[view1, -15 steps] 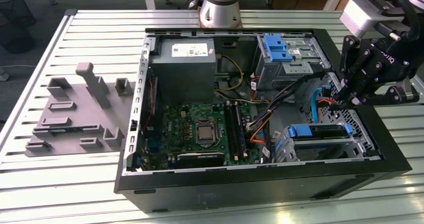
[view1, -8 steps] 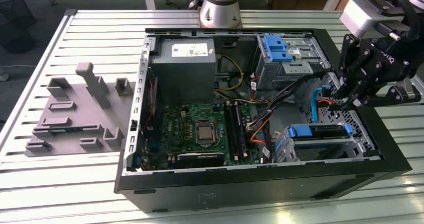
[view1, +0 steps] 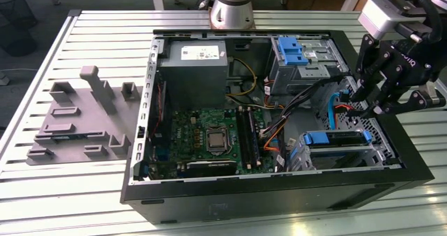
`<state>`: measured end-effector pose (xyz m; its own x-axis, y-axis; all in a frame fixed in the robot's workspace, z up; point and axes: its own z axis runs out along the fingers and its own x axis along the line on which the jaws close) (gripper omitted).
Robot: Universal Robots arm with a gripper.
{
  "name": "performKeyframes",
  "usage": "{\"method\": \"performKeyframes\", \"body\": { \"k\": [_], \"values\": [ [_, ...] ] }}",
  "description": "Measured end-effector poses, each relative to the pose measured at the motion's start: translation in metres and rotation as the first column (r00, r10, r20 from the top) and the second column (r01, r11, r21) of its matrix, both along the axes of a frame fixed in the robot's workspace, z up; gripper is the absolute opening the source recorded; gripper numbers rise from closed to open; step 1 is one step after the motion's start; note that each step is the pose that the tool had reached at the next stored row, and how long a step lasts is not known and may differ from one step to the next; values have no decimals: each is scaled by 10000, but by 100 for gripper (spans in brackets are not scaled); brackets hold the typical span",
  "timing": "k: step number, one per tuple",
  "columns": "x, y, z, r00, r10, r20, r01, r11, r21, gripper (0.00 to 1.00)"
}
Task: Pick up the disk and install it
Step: 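Insert the first disk wire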
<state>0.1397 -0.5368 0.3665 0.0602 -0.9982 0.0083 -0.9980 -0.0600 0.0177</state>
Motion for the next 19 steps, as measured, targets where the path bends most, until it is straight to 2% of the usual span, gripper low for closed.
{"method": "performKeyframes", "body": {
  "k": [8, 9, 13, 14, 19],
  "values": [
    [0, 3, 0, 10000, 0, 0, 0, 10000, 0, 41],
    [0, 3, 0, 10000, 0, 0, 0, 10000, 0, 47],
    [0, 5, 0, 10000, 0, 0, 0, 10000, -1, 48],
    [0, 5, 0, 10000, 0, 0, 0, 10000, -1, 54],
    [0, 7, 0, 10000, 0, 0, 0, 10000, 0, 54]
  ]
}}
